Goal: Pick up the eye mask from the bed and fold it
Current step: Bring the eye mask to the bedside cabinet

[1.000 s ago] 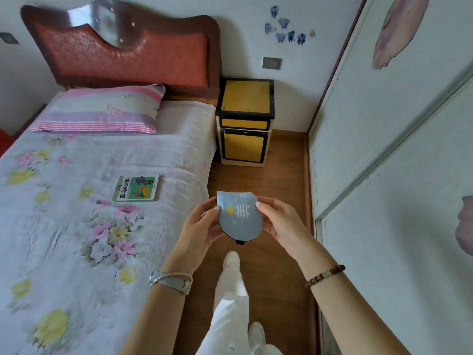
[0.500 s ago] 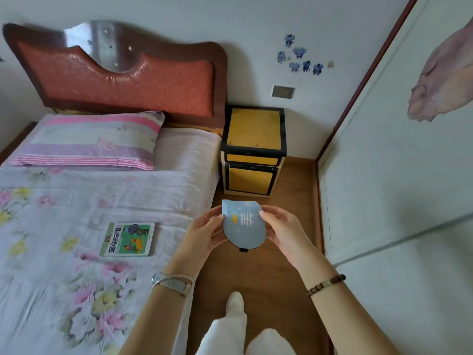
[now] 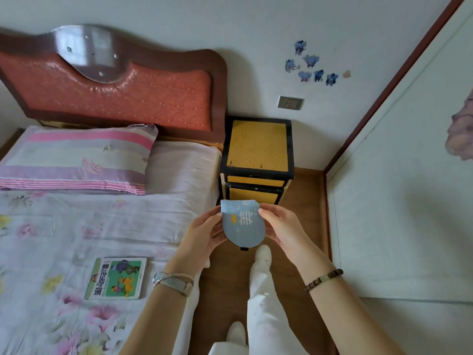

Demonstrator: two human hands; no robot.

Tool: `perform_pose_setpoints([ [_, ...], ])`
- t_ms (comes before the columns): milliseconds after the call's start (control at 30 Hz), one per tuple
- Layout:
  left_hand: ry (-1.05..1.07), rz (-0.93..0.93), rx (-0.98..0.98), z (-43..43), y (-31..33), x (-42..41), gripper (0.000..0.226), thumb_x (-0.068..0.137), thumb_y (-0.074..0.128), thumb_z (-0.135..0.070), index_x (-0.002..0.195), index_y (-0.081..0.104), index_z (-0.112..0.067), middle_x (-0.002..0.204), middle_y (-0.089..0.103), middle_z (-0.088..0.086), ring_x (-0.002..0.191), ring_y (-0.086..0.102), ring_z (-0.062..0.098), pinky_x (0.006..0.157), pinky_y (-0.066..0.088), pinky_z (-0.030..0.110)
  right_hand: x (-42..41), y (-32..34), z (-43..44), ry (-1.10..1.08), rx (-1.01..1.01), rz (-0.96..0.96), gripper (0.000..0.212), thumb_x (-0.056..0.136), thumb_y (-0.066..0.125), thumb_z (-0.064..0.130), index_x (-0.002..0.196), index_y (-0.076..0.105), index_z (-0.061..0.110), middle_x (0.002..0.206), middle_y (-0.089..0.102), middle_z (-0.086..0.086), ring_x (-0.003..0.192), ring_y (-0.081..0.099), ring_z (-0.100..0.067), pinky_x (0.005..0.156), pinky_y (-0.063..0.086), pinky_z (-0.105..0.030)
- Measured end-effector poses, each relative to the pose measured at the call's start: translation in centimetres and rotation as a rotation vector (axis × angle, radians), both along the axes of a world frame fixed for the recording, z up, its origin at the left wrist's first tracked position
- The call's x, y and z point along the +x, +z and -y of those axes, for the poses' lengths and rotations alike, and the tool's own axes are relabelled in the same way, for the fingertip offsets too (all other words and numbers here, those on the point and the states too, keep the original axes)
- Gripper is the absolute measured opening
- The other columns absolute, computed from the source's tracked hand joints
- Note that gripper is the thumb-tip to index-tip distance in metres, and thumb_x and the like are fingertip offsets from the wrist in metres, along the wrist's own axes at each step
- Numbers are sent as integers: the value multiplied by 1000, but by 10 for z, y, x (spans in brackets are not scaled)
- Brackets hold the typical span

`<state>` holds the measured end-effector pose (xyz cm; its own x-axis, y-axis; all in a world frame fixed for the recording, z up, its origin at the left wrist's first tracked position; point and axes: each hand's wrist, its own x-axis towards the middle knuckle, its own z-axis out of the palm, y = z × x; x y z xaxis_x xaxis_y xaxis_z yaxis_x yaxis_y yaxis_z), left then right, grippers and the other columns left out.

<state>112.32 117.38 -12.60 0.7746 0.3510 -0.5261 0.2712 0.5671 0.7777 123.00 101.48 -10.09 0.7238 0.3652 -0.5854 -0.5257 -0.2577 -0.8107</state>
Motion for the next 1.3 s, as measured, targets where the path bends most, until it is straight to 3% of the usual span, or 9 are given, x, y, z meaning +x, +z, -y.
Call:
perform_pose_setpoints([
  [167,30,-18,2,-31,-6,85,27,101,46,-7,121,63,-10,87,80,1,79,75,13,65,59,28,87,-5,-34,28,4,-15,26,97,58,15,122,65,10,117,69,-11,108,67,-24,93,57,-39],
  [333,72,-47,15,-65,-14,176,29,101,45,-8,124,63,-12,93,79,2,84,74,15,67,59,28,183,-10,-72,85,-12,-7,26,98,58,13,123,64,9,112,70,-8,100,68,-20,86,57,-34],
  [467,73,-106,50,-90,-35,240,30,102,44,-11,125,62,-15,100,76,5,91,73,17,68,59,28,251,-29,-102,149,-116,40,35,97,59,14,130,60,5,125,66,-14,116,63,-28,99,53,-46],
  [667,65,-191,49,-130,-90,321,31,101,43,-13,130,55,-11,108,68,10,98,67,22,63,57,25,322,-83,-152,228,-217,26,40,98,57,25,136,57,9,130,63,-10,119,60,-25,102,51,-43],
  [800,98,-279,62,-156,-143,366,27,101,43,-13,125,56,-15,106,67,7,92,67,16,57,55,21,354,-130,-182,179,-241,-57,29,102,48,33,120,65,19,122,65,-4,117,61,-25,105,47,-46],
  [967,28,-391,168,-175,-211,409,34,101,41,-15,131,56,-11,101,63,2,100,61,25,82,52,43,384,-193,-209,106,-238,-143,35,104,40,38,108,69,19,118,69,-9,110,66,-28,96,52,-47],
  [1167,-66,-430,220,-178,-263,441,25,99,40,-18,98,58,-36,98,59,-6,95,58,16,92,49,40,410,-255,-221,-9,-258,-186,33,104,40,36,97,68,20,117,69,-13,109,65,-29,103,47,-53],
  [1233,-90,-439,206,-178,-276,450,23,100,40,-17,103,58,-31,100,61,0,98,59,21,96,48,45,416,-271,-217,-51,-277,-204,36,104,40,35,109,69,15,119,69,-13,112,64,-31,104,46,-55],
  [1300,-115,-422,190,-174,-287,459,23,101,39,-17,111,59,-23,104,62,7,99,58,24,95,48,44,421,-283,-211,-81,-283,-206,36,104,41,32,102,70,12,118,70,-19,113,64,-34,104,46,-54],
])
